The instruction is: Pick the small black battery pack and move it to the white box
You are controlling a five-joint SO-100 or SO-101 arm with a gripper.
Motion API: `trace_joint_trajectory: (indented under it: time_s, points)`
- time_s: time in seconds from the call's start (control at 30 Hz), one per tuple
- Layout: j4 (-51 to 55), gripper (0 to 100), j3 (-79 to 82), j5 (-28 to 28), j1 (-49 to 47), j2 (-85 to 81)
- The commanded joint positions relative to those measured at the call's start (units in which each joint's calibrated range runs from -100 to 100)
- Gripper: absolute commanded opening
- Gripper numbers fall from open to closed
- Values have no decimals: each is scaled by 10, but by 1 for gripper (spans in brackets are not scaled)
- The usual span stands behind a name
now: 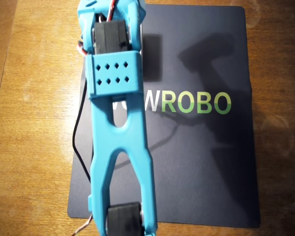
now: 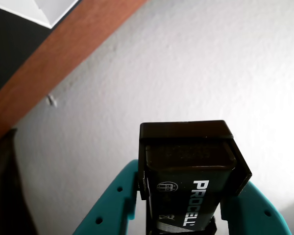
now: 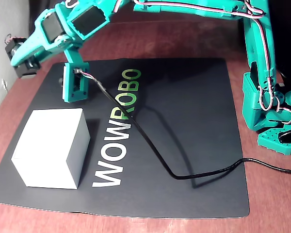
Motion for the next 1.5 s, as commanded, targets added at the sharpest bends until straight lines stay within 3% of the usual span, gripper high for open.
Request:
trace_joint_trajectory:
  time_s: [0.0,0.33,1.47]
  points:
    - [-4,6,-44,29,-4,10]
    - [152,6,-40,60,-27,42]
    - [146,7,-46,60,-21,101]
